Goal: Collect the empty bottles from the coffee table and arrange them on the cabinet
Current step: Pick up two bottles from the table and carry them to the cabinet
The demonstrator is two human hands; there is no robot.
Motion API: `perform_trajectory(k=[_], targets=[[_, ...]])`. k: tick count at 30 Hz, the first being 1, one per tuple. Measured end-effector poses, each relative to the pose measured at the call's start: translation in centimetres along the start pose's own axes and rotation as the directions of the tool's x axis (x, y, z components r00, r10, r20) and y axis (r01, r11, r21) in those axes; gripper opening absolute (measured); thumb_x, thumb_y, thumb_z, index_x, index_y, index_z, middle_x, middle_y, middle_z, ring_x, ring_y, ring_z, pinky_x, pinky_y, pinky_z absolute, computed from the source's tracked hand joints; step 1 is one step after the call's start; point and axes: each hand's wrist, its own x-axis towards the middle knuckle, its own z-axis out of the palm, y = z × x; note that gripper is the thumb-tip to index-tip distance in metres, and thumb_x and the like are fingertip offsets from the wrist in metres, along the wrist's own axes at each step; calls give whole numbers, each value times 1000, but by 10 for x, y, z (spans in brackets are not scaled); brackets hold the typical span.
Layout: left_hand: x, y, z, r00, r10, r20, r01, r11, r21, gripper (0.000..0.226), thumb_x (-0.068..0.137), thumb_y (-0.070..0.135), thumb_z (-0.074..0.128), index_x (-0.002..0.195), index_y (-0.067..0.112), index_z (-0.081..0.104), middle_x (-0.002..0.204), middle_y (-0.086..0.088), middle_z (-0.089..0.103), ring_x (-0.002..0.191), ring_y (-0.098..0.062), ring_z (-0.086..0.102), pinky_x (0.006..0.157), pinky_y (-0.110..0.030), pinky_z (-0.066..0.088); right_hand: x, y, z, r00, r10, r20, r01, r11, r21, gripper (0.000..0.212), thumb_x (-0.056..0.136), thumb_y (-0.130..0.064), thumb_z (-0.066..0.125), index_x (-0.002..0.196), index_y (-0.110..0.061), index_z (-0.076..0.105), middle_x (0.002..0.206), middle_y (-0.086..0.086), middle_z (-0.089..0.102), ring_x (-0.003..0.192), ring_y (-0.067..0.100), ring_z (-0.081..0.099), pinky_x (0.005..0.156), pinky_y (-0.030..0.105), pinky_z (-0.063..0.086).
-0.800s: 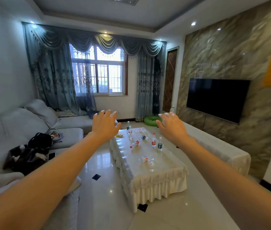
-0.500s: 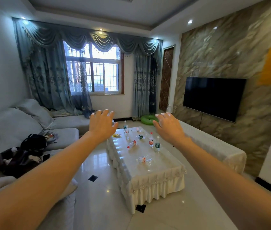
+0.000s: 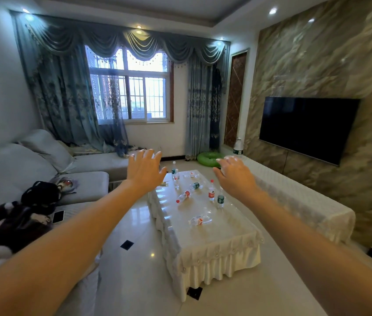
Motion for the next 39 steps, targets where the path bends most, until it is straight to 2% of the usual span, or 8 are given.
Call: perform_trajectory(k=[10, 18, 25, 32, 39], targets=[[114, 15, 69, 998, -64, -13, 64, 996, 54, 54, 94, 45, 42, 141, 19, 34, 146, -7, 38, 134, -27, 33, 109, -45, 30, 129, 64, 49, 999, -50, 2, 50, 999, 9, 47, 100, -36, 33, 141, -14, 37, 146, 10, 39, 139, 28, 26, 112, 42, 25], [157, 4, 122, 994, -101, 27, 100, 994, 33, 55, 93, 46, 43, 141, 19, 35, 147, -7, 37, 135, -28, 31, 109, -45, 28, 188, 73, 103, 995, -92, 31, 90, 995, 52, 45, 99, -32, 33, 140, -14, 39, 145, 9, 41, 137, 27, 28, 111, 42, 28], [197, -48, 169, 988, -143, 52, 139, 988, 64, 55, 93, 44, 44, 142, 20, 34, 148, -8, 35, 137, -29, 27, 109, -45, 27, 246, 49, 161, 990, -105, 98, 98, 993, 68, 48, 100, -36, 34, 143, -14, 35, 149, 9, 35, 140, 26, 22, 111, 45, 27], [252, -124, 221, 987, -147, 59, 144, 988, 56, 55, 93, 45, 45, 140, 19, 35, 147, -8, 37, 136, -28, 29, 110, -45, 26, 332, -1, 215, 992, -124, 32, 120, 987, 107, 45, 100, -33, 35, 140, -13, 39, 146, 11, 39, 139, 27, 26, 111, 44, 28], [308, -191, 260, 988, -146, 58, 144, 989, 43, 56, 94, 45, 44, 142, 18, 33, 148, -9, 35, 137, -28, 28, 111, -45, 27, 409, -45, 268, 993, -118, 5, 117, 987, 107, 46, 100, -33, 35, 141, -13, 39, 148, 11, 37, 139, 28, 26, 111, 45, 27]])
